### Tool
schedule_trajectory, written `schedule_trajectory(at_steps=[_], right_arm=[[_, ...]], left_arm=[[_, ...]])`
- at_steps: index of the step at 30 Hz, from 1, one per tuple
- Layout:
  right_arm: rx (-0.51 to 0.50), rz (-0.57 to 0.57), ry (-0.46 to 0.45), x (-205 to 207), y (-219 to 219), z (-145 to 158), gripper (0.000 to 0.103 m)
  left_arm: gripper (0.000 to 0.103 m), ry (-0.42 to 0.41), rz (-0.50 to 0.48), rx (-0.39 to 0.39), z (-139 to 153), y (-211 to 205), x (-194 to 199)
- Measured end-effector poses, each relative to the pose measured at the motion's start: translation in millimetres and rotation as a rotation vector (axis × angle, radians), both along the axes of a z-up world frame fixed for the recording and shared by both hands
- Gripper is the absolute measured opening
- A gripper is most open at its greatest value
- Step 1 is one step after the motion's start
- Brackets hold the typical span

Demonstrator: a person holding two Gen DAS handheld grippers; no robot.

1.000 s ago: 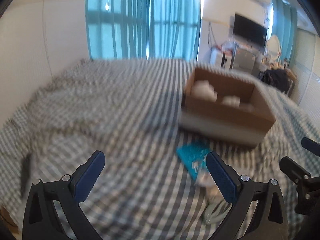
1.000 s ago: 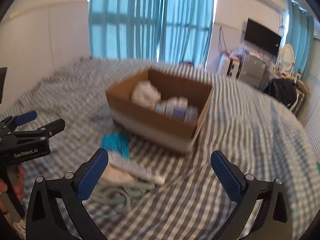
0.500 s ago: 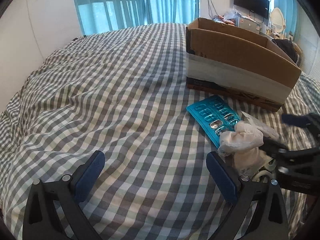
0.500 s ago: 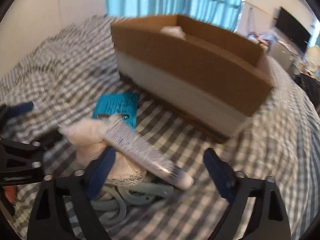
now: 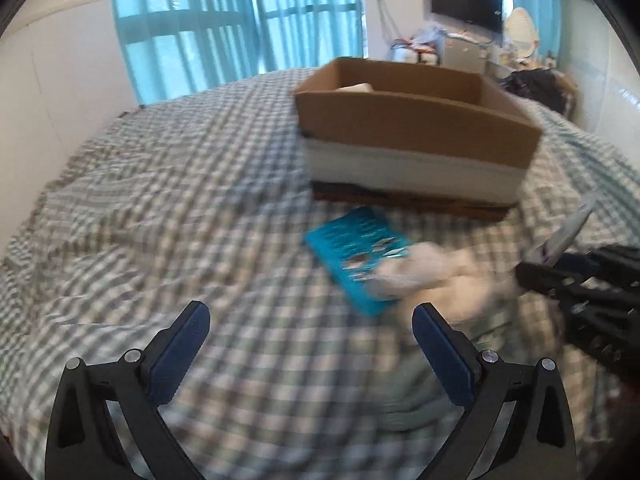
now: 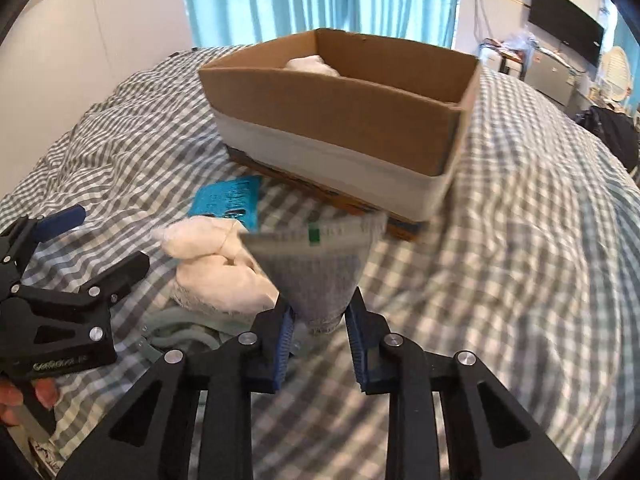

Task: Organize objects
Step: 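Grasp the lace cloth with the left tool while the right grasps the toothpaste tube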

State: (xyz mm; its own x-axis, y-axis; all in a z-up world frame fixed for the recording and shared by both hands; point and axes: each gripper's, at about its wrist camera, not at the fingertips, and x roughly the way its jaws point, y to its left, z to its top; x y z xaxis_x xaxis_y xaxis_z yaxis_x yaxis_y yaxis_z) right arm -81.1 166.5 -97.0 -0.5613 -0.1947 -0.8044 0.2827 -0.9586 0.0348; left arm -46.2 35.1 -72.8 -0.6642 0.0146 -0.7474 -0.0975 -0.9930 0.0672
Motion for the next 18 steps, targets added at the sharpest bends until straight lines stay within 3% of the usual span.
schedule_trajectory(at_steps=[3, 11, 15, 17, 18], right_arm=[[-0.013, -0.031, 0.017, 5.7, 12.3, 8.5, 0.025], [-0.011, -0.096, 0.005, 3.8, 40.5, 9.4, 0.025], [-0.02, -0.108, -0.007, 3.1, 48.8, 4.3, 0.024], [-0.021, -0.11, -0.007, 4.0, 49.6, 4.1, 0.025], [-0.022, -0.11, -0.005, 4.8, 48.1, 4.2, 0.024]], left_arm=[[0.103, 0.0, -0.054, 0.066, 2.3, 19.9, -3.1], [0.103, -0.066, -0.125, 0.089, -31.6, 64.0, -39.6], [0.077, -0.081, -0.126, 0.03, -43.6, 70.5, -42.8], [0.059, -0.075, -0.147, 0.038, -39.2, 70.0, -40.4], [0.045, -0.079, -0.158, 0.054, -36.5, 68.9, -39.2]])
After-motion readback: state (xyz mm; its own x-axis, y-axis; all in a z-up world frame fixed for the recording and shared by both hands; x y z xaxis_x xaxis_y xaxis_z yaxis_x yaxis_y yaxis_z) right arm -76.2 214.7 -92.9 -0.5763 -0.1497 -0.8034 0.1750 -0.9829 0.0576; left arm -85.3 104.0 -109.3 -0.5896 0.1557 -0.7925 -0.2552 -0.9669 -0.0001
